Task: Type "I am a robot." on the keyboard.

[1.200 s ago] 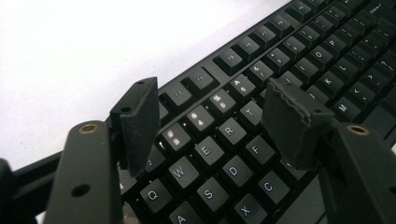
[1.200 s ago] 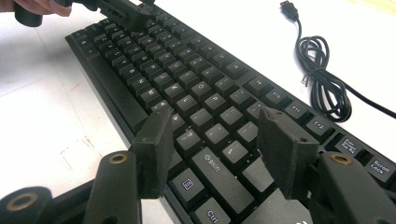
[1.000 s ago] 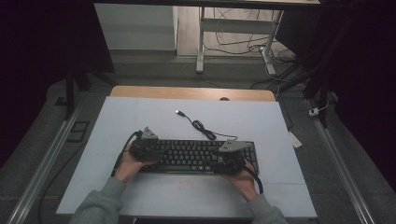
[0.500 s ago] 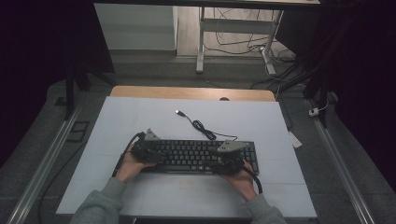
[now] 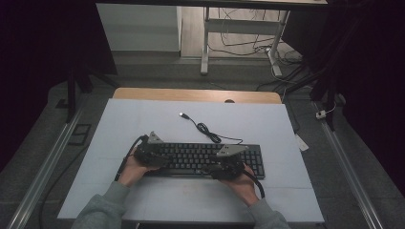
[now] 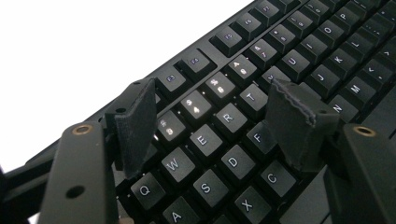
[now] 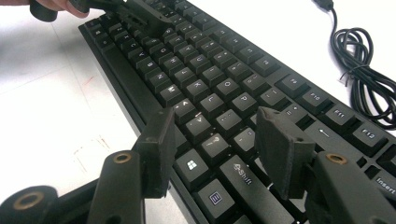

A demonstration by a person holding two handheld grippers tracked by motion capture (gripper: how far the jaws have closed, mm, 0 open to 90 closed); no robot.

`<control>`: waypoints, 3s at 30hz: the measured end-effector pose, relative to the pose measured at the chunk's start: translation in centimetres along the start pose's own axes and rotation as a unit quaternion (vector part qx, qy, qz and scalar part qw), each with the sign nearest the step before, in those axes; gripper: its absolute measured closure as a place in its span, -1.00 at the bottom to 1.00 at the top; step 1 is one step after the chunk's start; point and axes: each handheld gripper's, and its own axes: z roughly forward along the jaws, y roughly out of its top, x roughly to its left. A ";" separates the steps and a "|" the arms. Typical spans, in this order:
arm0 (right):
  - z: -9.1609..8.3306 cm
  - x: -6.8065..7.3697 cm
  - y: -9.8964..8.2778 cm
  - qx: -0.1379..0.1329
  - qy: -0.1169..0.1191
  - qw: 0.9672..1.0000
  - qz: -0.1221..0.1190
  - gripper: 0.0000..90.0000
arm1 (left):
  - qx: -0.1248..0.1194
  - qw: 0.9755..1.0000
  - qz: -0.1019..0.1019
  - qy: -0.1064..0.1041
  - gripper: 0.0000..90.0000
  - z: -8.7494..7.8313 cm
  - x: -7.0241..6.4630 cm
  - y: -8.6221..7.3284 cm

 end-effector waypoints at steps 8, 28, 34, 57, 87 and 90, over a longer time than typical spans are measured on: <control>0.7 0.4 0.2 0.007 0.017 1.000 -0.007 0.42 | -0.001 1.000 0.000 -0.001 -0.25 0.0 0.0 0.0; 1.4 0.4 0.3 0.038 0.004 0.999 -0.028 0.99 | -0.001 1.000 -0.001 -0.001 -0.25 0.0 0.0 0.0; 1.7 -0.1 0.2 0.035 -0.007 0.999 -0.022 0.99 | 0.000 1.000 0.000 -0.001 -0.25 0.0 0.0 0.0; 2.6 0.1 0.6 0.028 -0.003 0.999 -0.027 0.99 | 0.002 1.000 -0.001 -0.001 -0.26 0.1 0.0 0.0; 0.5 -0.4 0.4 -0.002 -0.001 1.000 -0.011 0.51 | -0.003 1.000 -0.006 0.001 -0.26 -0.2 0.1 -0.1; 0.0 -0.6 0.2 -0.008 -0.006 1.000 -0.007 0.40 | -0.004 1.000 -0.007 0.000 -0.26 -0.3 0.1 -0.1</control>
